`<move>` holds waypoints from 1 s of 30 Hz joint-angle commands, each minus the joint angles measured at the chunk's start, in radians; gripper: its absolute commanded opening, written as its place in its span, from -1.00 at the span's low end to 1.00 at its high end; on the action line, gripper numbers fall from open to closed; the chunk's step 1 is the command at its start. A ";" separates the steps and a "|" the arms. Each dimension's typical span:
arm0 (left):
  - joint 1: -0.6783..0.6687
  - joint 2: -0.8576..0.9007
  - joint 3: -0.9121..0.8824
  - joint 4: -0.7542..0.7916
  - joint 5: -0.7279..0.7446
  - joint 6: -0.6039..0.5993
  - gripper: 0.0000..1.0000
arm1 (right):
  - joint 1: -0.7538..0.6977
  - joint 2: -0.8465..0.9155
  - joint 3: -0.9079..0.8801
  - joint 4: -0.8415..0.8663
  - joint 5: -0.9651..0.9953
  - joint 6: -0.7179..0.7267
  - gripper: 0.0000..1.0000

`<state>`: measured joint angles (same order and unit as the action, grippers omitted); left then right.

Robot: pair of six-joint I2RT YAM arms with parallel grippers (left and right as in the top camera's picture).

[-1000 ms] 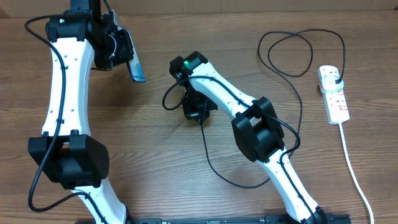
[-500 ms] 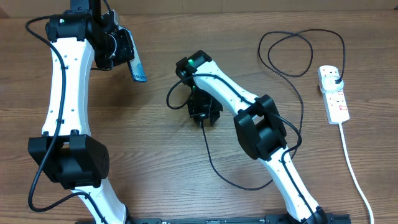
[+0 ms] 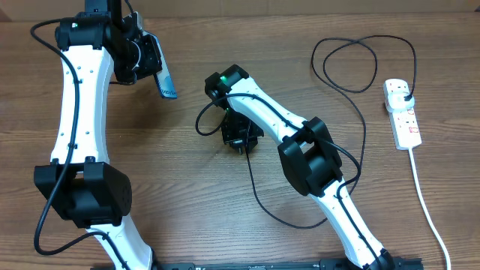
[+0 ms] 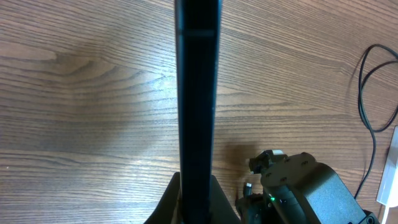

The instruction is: Plug charger to phone and switch on socket

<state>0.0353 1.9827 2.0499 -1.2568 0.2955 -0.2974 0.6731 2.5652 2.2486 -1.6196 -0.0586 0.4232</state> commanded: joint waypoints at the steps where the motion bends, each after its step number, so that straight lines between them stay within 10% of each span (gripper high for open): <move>1: 0.005 -0.008 0.013 0.008 0.019 -0.014 -0.92 | -0.001 0.012 -0.006 0.009 0.047 0.026 -0.67; 30: 0.005 -0.008 0.013 0.013 0.019 -0.014 -0.92 | -0.041 -0.054 -0.018 0.202 0.072 -0.065 -0.92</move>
<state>0.0353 1.9827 2.0499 -1.2526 0.2955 -0.2977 0.6594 2.5401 2.2452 -1.4296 -0.0143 0.3843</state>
